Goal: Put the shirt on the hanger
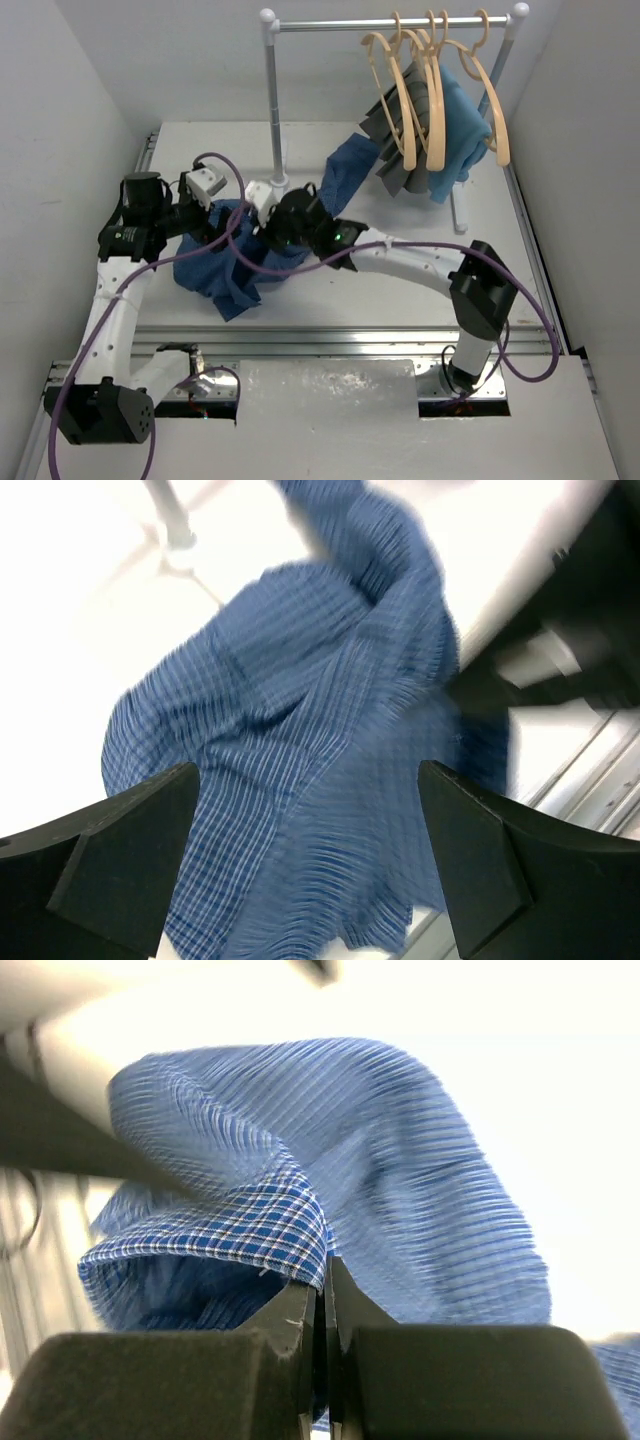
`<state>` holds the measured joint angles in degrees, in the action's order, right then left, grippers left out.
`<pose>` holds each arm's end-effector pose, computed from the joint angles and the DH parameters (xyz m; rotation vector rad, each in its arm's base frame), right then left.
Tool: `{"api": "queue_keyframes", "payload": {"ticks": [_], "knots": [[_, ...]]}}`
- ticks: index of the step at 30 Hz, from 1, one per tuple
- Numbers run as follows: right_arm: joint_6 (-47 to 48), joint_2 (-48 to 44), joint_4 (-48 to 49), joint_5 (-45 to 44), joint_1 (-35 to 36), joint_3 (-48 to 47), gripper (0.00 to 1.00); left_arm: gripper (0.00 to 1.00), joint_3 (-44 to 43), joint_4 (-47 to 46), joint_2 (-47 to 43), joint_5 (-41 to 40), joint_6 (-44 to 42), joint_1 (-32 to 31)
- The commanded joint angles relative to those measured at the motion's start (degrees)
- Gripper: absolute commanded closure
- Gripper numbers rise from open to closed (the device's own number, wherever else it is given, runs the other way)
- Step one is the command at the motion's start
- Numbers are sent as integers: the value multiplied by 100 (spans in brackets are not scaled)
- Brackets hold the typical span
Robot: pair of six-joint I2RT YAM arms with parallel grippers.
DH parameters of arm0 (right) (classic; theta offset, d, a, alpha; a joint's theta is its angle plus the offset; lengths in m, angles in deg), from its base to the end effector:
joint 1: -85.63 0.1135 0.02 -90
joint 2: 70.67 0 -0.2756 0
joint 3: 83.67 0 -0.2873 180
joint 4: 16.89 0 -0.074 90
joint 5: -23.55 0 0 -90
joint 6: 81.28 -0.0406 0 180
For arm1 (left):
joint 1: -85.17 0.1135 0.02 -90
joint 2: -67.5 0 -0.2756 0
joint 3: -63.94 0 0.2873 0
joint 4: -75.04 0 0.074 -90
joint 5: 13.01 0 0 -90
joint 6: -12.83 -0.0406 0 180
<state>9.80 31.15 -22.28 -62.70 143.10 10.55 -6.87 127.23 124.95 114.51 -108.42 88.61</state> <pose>0.2447 0.3886 0.2620 -1.0229 1.7328 0.7060 0.2350 -0.0106 0.3456 0.8308 1.9439 -0.3786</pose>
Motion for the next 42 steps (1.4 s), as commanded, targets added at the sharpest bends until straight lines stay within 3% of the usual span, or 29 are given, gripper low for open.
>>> {"api": "queue_keyframes", "payload": {"ticks": [1, 8, 14, 18, 23, 27, 32, 36, 39, 40, 42], "knots": [[-907, -128, -604, 171, -499, -536, 100, 11, -468, 29, -190, 528, 109, -28], [-1496, 268, -1086, 161, -773, -1424, 100, 11, -514, -436, -164, 871, 495, -37], [-1962, 382, -1167, 56, -895, -1820, 100, 13, 180, -1112, -120, 625, 882, -281], [-2243, 418, -1053, 126, -975, -1846, 100, 12, 505, -1500, -23, -270, 1182, -1047], [-2516, 286, -711, 319, -1063, -1539, 100, 15, 787, -2000, -147, -1296, 1261, -1074], [-2543, 294, -692, 311, -1063, -1530, 100, 24, 1086, -2308, 160, -1686, 1235, -1144], [-2552, 260, -701, 337, -1072, -1495, 100, 25, 1244, -2546, 565, -2124, 1235, -1144], [-2473, 102, -701, 293, -1141, -1355, 100, 39, 1341, -2626, 618, -2626, 1042, -1135], [-2481, -162, -710, 363, -1396, -1065, 100, 56, 1359, -2538, 329, -2812, 770, -917], [-2481, -250, -701, 372, -1527, -838, 100, 68, 1341, -2494, 232, -2724, 743, -672], [-2403, -461, -570, 337, -1607, -643, 100, 80, 1192, -2389, 12, -2504, 690, -529]]}}
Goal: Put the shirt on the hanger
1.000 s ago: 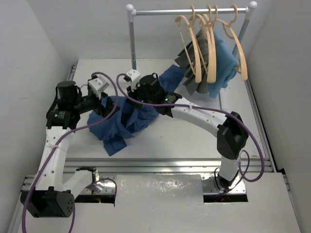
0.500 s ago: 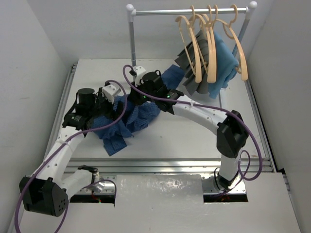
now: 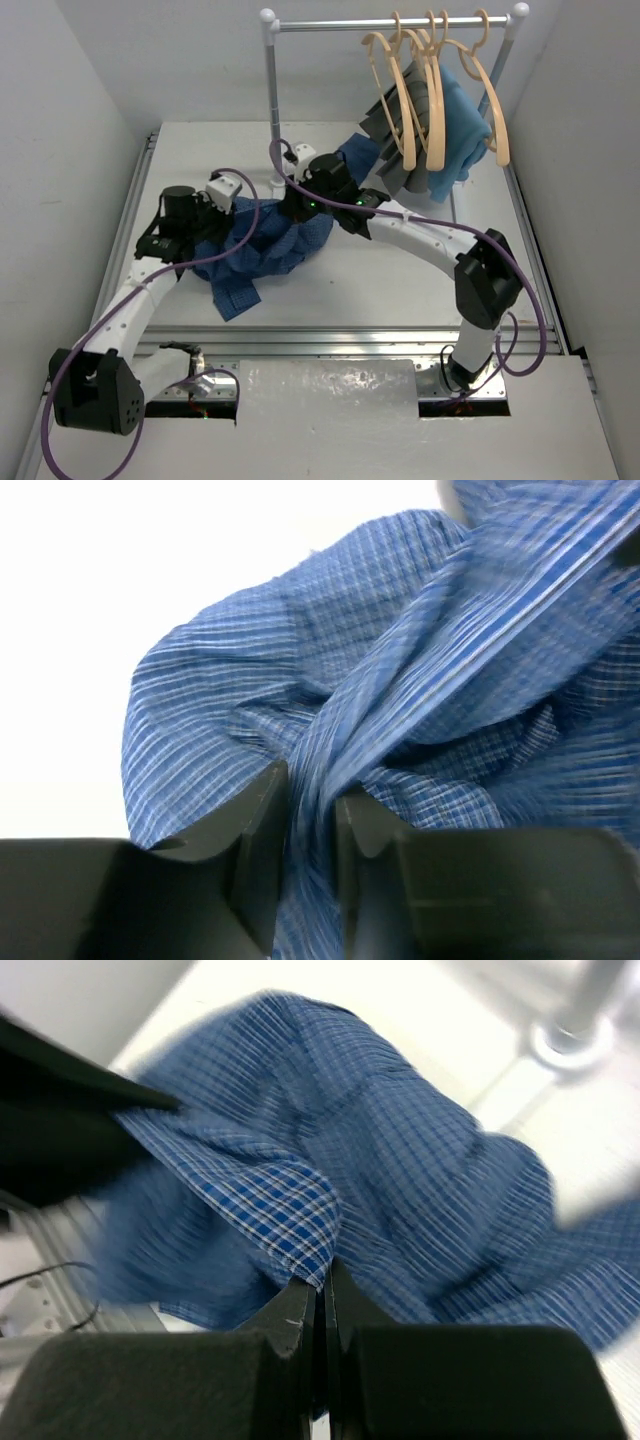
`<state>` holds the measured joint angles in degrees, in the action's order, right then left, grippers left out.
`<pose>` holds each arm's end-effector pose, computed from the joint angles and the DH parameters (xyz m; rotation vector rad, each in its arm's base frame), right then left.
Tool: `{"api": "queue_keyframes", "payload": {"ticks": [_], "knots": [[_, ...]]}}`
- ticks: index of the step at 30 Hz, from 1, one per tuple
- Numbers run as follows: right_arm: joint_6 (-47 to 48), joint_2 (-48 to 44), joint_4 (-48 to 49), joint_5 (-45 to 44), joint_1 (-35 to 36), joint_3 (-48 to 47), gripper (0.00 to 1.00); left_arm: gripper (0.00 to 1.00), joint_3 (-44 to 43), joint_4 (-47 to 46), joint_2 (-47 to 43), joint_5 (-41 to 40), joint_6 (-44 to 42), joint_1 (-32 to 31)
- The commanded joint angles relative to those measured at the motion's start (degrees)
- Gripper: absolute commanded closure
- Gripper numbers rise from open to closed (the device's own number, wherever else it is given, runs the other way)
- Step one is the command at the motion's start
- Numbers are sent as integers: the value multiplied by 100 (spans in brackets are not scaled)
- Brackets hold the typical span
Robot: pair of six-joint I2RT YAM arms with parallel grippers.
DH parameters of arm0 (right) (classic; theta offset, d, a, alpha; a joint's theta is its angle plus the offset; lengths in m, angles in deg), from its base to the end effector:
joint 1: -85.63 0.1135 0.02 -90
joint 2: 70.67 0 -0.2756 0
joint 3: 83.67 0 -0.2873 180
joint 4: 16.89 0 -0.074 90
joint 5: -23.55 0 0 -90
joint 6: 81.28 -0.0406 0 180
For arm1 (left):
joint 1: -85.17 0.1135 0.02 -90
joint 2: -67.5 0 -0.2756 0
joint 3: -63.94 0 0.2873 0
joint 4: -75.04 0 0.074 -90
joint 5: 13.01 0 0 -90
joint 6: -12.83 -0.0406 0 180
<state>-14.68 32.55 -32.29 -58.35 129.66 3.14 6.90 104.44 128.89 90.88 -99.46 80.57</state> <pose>0.3333 0.3301 0.2827 -0.4737 2.0721 0.8697 0.2672 -0.0313 0.2706 0.6322 2.0461 -0.0816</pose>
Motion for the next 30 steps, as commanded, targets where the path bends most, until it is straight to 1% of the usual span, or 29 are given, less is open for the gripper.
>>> {"api": "queue_keyframes", "payload": {"ticks": [1, 2, 4, 6, 7, 8, 9, 10, 11, 12, 13, 14, 15, 17, 18, 20, 21, 24, 27, 30], "knots": [[202, -645, 363, -107, -281, 160, 100, 87, -255, 66, -399, 16, -224, 284], [282, -680, 353, -107, -281, 143, 100, 88, -343, 172, -391, 139, -224, 284], [458, -715, -14, -54, -281, 64, 100, 89, -598, 409, -321, 298, -172, 284], [608, -759, -208, -54, -290, -15, 100, 97, -826, 524, -303, 395, -162, 284], [748, -759, -418, -10, -316, -50, 100, 100, -870, 585, -311, 404, -171, 284], [810, -759, -533, 34, -334, -94, 99, 100, -949, 612, -311, 430, -180, 293], [1002, -759, -674, 130, -342, -216, 89, 100, -993, 638, -311, 439, -189, 284], [1134, -794, -910, 218, -343, -270, 73, 100, -1037, 656, -277, 465, -171, 284], [1266, -847, -982, 340, -343, -296, 45, 100, -1134, 682, -250, 457, -171, 284], [1494, -1056, -1026, 568, -343, -279, 36, 100, -1195, 744, -154, 439, -171, 284], [1609, -1197, -1018, 674, -343, -244, 29, 100, -1318, 770, -92, 378, -180, 284], [1810, -1495, -1009, 823, -343, -201, 18, 100, -1389, 788, 56, 334, -162, 284], [1873, -1628, -1018, 790, -343, -209, 16, 100, -1450, 771, 145, 290, -154, 284], [2057, -1857, -1167, 580, -342, -409, 13, 100, -1670, 753, 286, 290, -119, 284], [2085, -2023, -1324, 492, -395, -507, 14, 100, -1749, 744, 425, 316, -75, 284], [2068, -2121, -1492, 359, -526, -918, 17, 100, -1934, 718, 532, 430, -39, 276], [1998, -2139, -1684, 316, -710, -1069, 22, 100, -1987, 683, 628, 448, -4, 276], [1743, -2174, -1791, 271, -1255, -1605, 31, 100, -2189, 682, 804, 457, 75, 258], [1645, -2000, -1844, 123, -1739, -2150, 37, 100, -2207, 709, 866, 474, 92, 249], [1672, -1780, -1914, 95, -2143, -2695, 36, 100, -2154, 709, 875, 509, 84, 240]]}}
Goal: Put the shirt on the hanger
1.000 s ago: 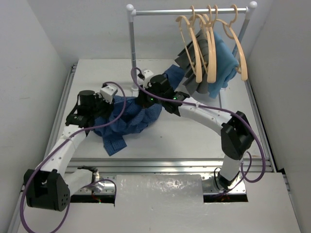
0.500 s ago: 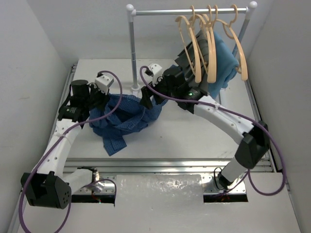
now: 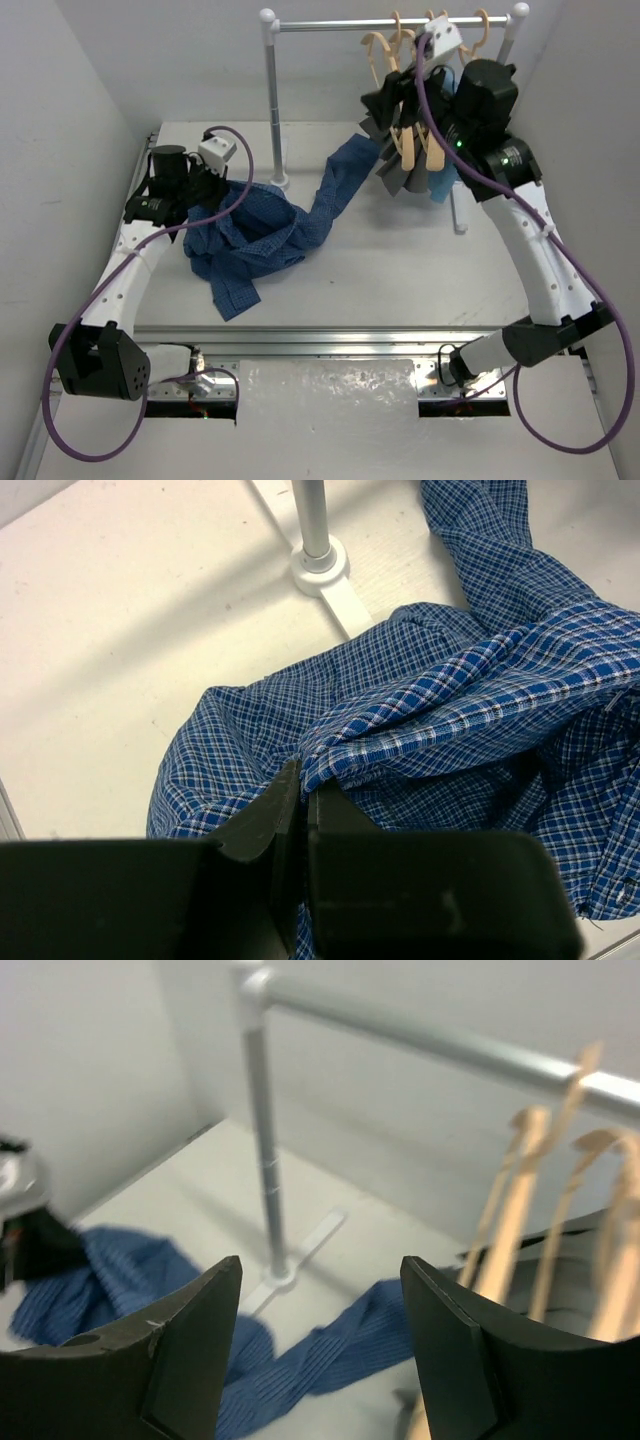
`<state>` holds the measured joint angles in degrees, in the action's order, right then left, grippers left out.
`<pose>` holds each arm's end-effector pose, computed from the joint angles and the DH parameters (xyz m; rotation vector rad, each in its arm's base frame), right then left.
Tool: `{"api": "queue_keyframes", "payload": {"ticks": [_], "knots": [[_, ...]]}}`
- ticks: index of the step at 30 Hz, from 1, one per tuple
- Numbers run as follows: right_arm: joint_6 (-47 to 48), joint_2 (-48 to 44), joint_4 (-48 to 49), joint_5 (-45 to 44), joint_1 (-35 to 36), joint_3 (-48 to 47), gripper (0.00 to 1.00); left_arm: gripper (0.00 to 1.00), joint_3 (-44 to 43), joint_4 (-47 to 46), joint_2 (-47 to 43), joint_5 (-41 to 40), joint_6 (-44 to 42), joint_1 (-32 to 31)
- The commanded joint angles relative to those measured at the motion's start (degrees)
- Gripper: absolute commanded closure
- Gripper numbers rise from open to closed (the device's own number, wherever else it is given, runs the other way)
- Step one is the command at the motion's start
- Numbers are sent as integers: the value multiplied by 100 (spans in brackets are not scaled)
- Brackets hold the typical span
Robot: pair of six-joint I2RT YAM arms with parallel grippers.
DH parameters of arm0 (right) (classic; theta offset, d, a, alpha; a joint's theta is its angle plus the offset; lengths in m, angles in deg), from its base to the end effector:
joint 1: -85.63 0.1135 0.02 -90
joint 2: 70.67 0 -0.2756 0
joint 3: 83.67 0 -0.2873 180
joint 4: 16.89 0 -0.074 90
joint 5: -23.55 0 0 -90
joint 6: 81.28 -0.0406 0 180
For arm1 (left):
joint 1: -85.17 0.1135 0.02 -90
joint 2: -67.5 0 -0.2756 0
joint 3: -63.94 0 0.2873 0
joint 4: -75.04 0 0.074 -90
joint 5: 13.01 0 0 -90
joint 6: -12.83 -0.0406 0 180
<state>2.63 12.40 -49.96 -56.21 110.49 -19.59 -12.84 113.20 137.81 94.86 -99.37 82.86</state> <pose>0.3073 0.1504 0.5425 -0.4009 1.5517 0.5621 0.3077 -0.0249 0.3462 0.6224 2.0022 -0.1222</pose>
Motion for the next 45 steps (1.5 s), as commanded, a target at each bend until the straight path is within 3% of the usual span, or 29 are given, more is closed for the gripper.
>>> {"api": "queue_keyframes", "payload": {"ticks": [1, 9, 14, 32, 39, 45], "knots": [[-68, 419, -183, -40, -341, -693, 34, 100, -163, -167, -25, 120, 75, 11], [-86, 1115, -421, -171, -869, -1390, 35, 100, 4, -246, -25, 120, 49, 11], [-112, 1203, -281, -329, -922, -1056, 40, 100, 48, -264, -25, 147, 49, 11], [310, 1519, -175, -646, -1027, -529, 41, 100, 198, -290, -140, 261, 31, 11], [310, 1291, 36, -383, -1071, -143, 66, 100, 215, -282, -140, 252, 14, 11], [389, 1001, 220, -374, -1071, -63, 96, 100, 154, -273, -184, 261, 14, 11]]}}
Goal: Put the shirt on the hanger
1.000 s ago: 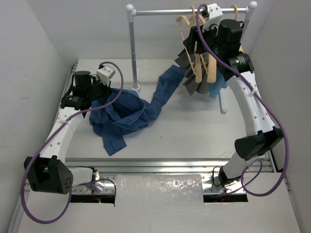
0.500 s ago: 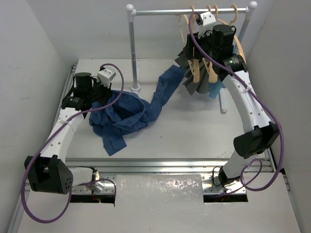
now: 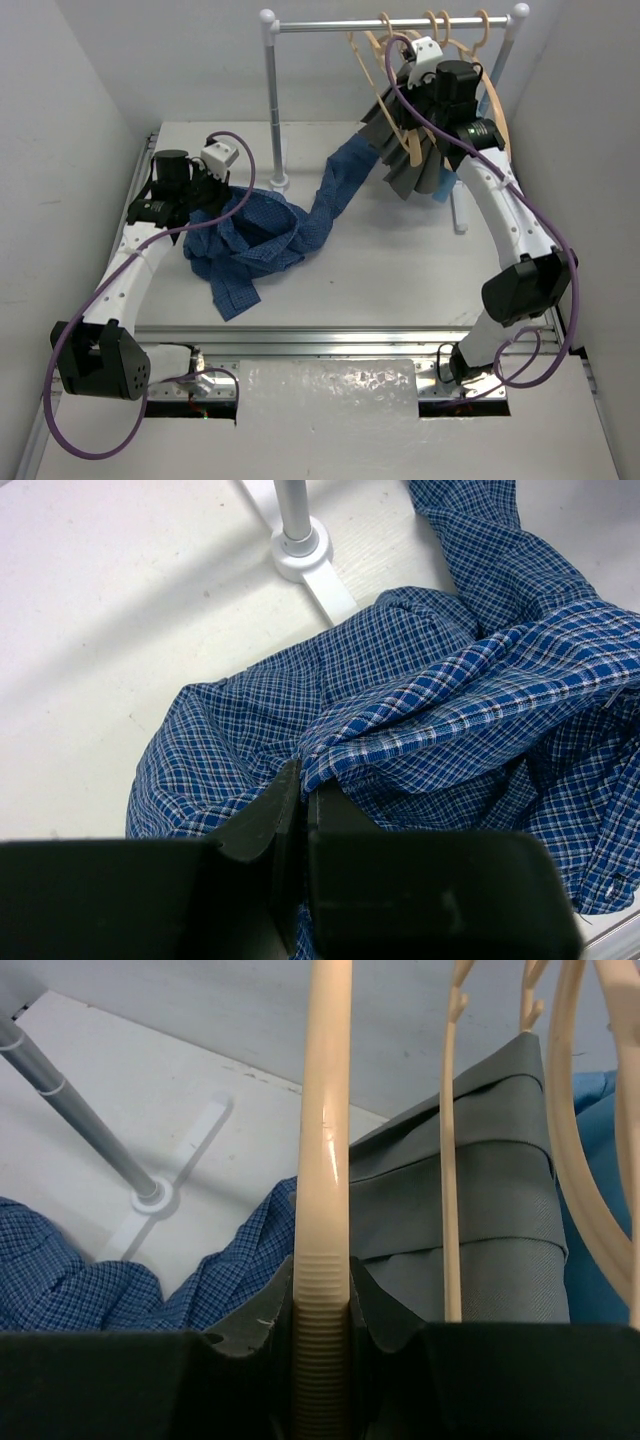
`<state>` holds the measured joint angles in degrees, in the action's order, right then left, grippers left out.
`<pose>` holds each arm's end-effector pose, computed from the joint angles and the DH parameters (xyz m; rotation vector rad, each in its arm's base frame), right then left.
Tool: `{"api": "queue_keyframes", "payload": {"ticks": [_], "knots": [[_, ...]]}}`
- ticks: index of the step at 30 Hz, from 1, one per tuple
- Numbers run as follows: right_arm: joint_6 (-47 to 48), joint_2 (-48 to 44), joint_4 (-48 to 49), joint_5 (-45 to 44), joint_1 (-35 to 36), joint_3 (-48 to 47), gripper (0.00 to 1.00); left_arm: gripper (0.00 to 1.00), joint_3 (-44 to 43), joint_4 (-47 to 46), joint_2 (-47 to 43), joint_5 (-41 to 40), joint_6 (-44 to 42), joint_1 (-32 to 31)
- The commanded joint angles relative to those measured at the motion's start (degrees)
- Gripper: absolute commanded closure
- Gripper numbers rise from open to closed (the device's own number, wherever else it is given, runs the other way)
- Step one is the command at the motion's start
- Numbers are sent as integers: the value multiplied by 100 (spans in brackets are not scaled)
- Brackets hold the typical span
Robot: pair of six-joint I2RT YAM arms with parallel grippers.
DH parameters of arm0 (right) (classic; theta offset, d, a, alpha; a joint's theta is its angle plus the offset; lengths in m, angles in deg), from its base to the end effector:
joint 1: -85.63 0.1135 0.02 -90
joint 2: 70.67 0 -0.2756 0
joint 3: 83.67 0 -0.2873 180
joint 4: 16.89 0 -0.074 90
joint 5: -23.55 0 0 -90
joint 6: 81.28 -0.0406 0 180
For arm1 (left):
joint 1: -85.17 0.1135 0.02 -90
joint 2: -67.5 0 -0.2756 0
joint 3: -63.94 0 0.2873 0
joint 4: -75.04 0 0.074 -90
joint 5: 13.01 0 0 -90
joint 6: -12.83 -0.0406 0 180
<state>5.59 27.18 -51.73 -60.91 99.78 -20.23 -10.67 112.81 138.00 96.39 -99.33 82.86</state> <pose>0.4254 0.1113 0.4469 -0.2460 1.8452 0.2991 0.3072 -0.0259 0.3316 0.6378 2.0271 -0.1610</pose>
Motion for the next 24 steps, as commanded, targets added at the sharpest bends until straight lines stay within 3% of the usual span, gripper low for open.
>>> {"api": "queue_keyframes", "payload": {"ticks": [1, 12, 19, 24], "knots": [[111, -503, 415, 88, 9, 1, 99, 100, -63, -234, -203, 99, 18, 11], [120, -749, 407, 307, 0, -255, 100, 100, -80, -181, -238, 108, 44, 11], [41, -1662, 924, 1728, 26, 1423, 100, 100, -71, -321, -177, 99, 132, 11], [-11, -2076, 1110, 2073, 35, 2012, 100, 100, -151, -356, -72, 99, 167, 2]]}}
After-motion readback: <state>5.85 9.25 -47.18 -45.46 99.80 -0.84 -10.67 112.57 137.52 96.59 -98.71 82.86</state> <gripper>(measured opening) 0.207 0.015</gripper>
